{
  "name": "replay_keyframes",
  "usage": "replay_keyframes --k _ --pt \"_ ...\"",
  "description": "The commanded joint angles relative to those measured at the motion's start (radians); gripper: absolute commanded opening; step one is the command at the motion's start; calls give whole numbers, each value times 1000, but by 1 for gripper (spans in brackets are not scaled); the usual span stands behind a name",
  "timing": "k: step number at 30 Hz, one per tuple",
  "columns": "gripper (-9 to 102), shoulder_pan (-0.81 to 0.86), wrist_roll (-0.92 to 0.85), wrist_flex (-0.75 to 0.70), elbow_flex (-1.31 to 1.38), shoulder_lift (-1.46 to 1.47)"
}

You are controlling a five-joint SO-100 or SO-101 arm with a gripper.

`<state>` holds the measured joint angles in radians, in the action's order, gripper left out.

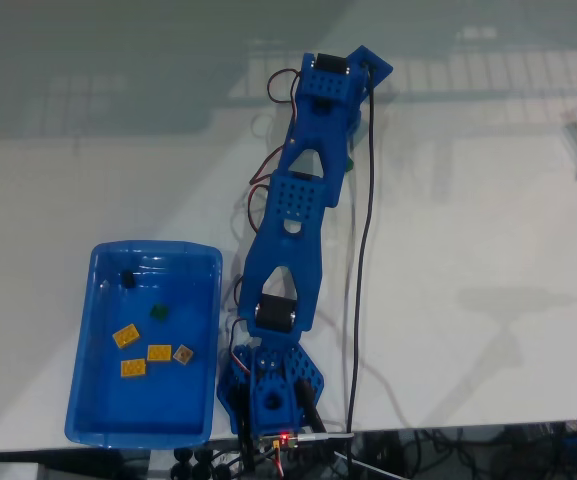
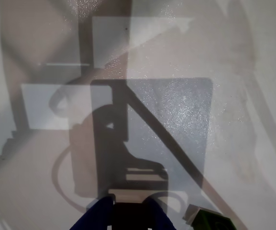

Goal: Pick up all the lego then put into the bin

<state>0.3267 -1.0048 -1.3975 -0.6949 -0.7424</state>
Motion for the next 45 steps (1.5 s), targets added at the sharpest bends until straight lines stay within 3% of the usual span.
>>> replay_keyframes --k 1,7,13,19,24,30,39,45 --pt "0 -23 15 -5 17 -87" --pt "0 -75 64 -5 -63 -308" --pt "0 -232 107 0 -357 -784" --pt "0 -638 71 -49 -742 -1275" --pt "0 -1045 12 -193 -991 -1540" --pt "1 -1322 -28 -255 -1218 -1704" --pt "22 -1393 -123 -350 -1289 -1712" --pt "25 -1235 -87 -321 -1181 -1669"
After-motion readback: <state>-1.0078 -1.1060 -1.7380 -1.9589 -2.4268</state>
